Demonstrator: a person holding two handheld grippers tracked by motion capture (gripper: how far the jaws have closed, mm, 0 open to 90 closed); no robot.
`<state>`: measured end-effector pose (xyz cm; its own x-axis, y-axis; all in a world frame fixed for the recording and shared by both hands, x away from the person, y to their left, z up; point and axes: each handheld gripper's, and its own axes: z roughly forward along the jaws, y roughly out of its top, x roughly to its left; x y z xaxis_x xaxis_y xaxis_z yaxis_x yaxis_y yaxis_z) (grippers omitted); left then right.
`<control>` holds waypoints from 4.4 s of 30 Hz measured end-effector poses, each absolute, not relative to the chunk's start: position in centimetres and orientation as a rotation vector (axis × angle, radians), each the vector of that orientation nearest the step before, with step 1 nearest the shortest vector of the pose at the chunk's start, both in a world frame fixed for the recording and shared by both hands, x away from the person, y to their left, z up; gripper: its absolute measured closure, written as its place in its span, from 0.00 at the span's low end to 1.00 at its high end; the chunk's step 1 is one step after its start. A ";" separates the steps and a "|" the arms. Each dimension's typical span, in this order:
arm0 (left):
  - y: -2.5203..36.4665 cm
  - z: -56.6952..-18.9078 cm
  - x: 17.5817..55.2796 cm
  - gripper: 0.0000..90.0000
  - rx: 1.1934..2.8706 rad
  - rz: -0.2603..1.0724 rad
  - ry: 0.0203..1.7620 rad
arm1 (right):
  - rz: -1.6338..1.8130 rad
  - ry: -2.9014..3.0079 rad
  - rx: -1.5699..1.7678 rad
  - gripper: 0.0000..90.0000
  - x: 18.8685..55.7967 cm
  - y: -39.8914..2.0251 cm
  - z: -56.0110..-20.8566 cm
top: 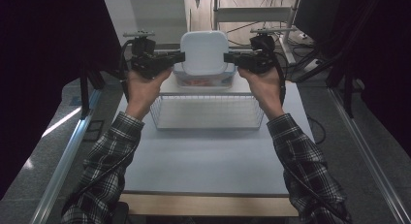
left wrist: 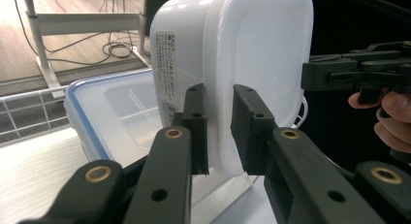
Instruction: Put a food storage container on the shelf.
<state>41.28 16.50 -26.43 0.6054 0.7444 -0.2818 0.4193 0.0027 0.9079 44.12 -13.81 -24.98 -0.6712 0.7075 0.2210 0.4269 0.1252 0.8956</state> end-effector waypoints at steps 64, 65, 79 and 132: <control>14.9 -26.0 45.4 0.31 1.599 0.439 1.052 | 1.521 2.056 1.099 0.51 47.1 -12.2 -24.2; 15.0 -26.0 45.2 0.29 1.597 0.425 1.045 | 1.525 2.060 1.092 0.48 47.0 -12.3 -24.2; 15.5 -27.2 42.4 0.09 1.696 0.396 0.935 | 1.556 2.141 0.969 0.20 44.5 -14.0 -25.5; 16.5 -35.4 34.0 0.07 1.825 0.477 0.771 | 1.487 2.283 0.784 0.06 38.0 -16.7 -33.3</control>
<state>33.99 16.50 -35.39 0.7129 0.7004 -0.0337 0.2825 -0.2428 0.9281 38.04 -16.67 -33.27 -0.8041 0.5931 0.0406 0.2770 0.3133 0.9084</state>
